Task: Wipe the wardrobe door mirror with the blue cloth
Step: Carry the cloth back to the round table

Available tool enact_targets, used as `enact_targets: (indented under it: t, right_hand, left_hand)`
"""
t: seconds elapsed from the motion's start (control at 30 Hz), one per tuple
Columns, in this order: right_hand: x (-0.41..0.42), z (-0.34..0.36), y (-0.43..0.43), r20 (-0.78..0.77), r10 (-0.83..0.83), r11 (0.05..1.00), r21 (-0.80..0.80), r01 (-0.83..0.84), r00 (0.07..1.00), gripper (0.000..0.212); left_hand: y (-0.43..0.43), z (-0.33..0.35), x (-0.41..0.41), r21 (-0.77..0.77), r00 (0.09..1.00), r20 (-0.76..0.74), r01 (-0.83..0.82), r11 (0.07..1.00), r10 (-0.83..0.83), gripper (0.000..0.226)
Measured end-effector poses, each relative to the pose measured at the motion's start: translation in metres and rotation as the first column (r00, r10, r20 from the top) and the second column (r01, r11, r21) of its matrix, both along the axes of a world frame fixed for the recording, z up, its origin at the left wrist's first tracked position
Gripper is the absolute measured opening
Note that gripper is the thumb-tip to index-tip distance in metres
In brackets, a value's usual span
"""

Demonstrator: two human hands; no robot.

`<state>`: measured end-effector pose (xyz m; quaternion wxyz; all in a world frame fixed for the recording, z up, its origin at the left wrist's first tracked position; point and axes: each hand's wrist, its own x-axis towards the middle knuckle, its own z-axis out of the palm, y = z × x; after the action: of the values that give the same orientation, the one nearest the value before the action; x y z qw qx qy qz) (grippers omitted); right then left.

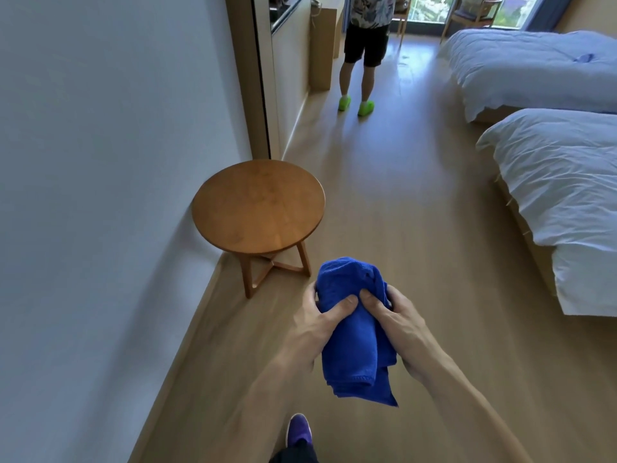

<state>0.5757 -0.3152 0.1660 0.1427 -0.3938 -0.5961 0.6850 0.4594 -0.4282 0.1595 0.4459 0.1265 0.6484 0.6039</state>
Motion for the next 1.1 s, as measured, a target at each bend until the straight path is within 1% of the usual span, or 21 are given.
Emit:
enact_targets:
  t: [0.2,0.27,0.33,0.4,0.53,0.7,0.87,1.1]
  right_hand:
    - [-0.052,0.000,0.042,-0.022,0.019,0.999,-0.036,-0.020,1.000,0.026]
    - [-0.068,-0.002,0.057,-0.022,0.045,0.998,-0.041,-0.046,0.999,0.025]
    - [-0.081,-0.006,0.075,-0.023,0.073,0.996,-0.046,-0.074,0.997,0.025]
    - [-0.093,-0.010,0.095,-0.023,0.100,0.994,-0.049,-0.101,0.995,0.024]
    - [-0.112,-0.017,0.147,-0.014,0.156,0.986,-0.053,-0.157,0.988,0.020]
    - [-0.133,-0.014,0.231,0.018,0.256,0.966,-0.049,-0.255,0.967,0.021]
    - [-0.154,-0.010,0.307,0.072,0.342,0.940,-0.025,-0.341,0.937,0.024]
    - [-0.196,-0.017,0.366,0.123,0.414,0.909,0.000,-0.418,0.902,0.020]
  left_hand:
    - [0.043,-0.004,-0.052,-0.015,1.000,-0.017,-0.020,1.000,0.020,0.082]
    - [0.056,-0.010,-0.066,-0.021,0.999,-0.019,-0.046,0.999,0.045,0.073]
    - [0.070,-0.014,-0.077,-0.024,0.997,-0.020,-0.074,0.997,0.073,0.054]
    - [0.086,-0.016,-0.086,-0.022,0.995,-0.013,-0.103,0.994,0.103,0.047]
    - [0.132,-0.017,-0.097,-0.018,0.986,-0.011,-0.167,0.986,0.167,0.044]
    - [0.206,-0.011,-0.101,-0.006,0.965,0.015,-0.261,0.965,0.261,0.053]
    - [0.272,-0.009,-0.109,-0.012,0.945,0.030,-0.326,0.945,0.326,0.048]
    - [0.327,-0.021,-0.142,-0.029,0.915,0.059,-0.398,0.917,0.399,0.046]
